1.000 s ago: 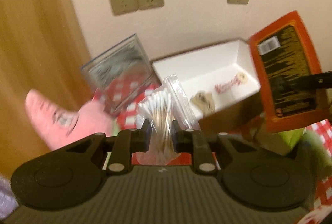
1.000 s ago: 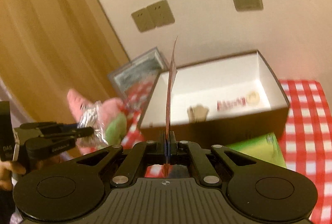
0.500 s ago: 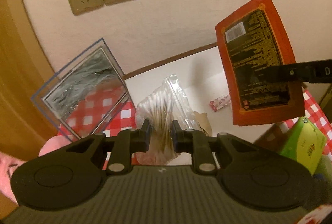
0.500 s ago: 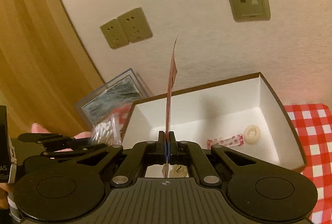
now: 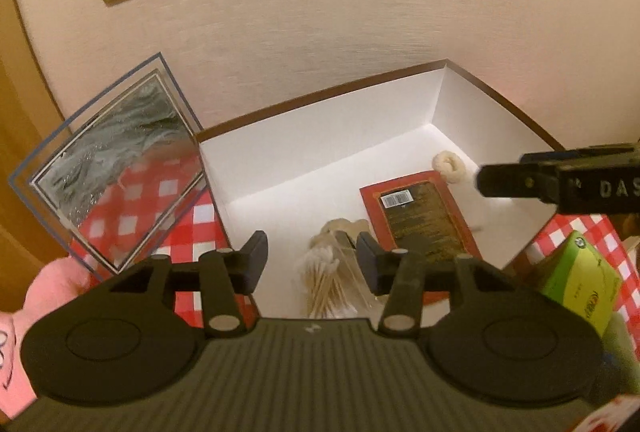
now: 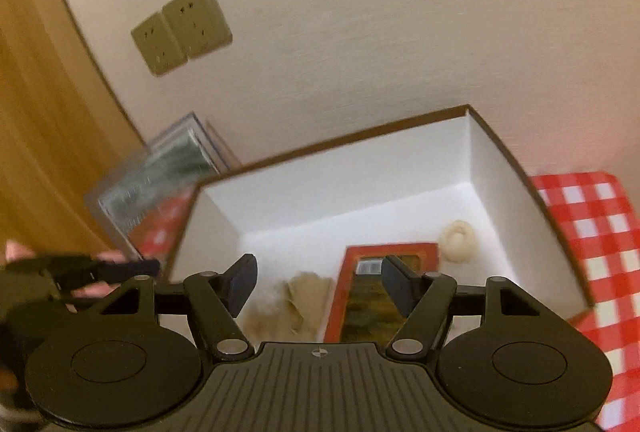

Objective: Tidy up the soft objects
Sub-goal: 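Open both grippers to drop the packet and swab bag into the box, then move both grippers back toward the items on the table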

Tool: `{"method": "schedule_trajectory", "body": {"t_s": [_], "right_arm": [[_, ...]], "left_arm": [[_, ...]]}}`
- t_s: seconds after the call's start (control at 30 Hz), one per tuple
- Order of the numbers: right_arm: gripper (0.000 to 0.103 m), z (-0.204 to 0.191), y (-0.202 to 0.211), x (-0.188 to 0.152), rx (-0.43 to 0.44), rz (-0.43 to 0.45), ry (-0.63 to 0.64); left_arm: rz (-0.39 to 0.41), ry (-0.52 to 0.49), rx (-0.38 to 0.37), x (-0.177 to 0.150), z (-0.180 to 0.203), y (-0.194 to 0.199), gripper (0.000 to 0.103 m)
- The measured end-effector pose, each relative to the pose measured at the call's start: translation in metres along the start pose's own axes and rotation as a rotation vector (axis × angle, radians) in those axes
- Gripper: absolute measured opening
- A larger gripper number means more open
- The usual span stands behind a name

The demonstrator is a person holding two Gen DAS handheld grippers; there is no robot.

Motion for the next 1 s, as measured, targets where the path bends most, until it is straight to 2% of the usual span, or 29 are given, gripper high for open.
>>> {"method": "schedule_trajectory", "body": {"t_s": [0.13,0.5,0.7,0.83,1.0], "right_arm": [[0.069,0.004,0.024,-0.011,-0.028,0.000,0.017],[0.069,-0.004,0.125,-0.047,-0.040,0.103,0.005],[0.069,-0.005,0.184,-0.091,-0.048,0.174,0.018],[0.069,0.006,0.213,-0.121,-0.026,0.167,-0.058],[0.069,0.018,0.232,-0.156,-0.071,0.130,-0.054]], "left_arm": [[0.009,0.018,-0.007,-0.006,-0.001,0.018,0.046],[0.139,0.051,-0.043,-0.042,0.016,0.118,0.046],[0.176,0.081,-0.064,-0.081,0.024,0.167,0.046],[0.170,0.102,-0.066,-0.111,0.033,0.189,0.046],[0.155,0.120,-0.036,-0.151,0.052,0.210,0.046]]}}
Point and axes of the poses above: each gripper's, at about its wrist camera, not at the fingertips, and y roughly against the way its jaws point, z to its right, x to its top, the point moved 3 cm from there along -y, roughly the way its jaws point, and after that the axes turned 6 degrees about -z, right-handed, at the moved point
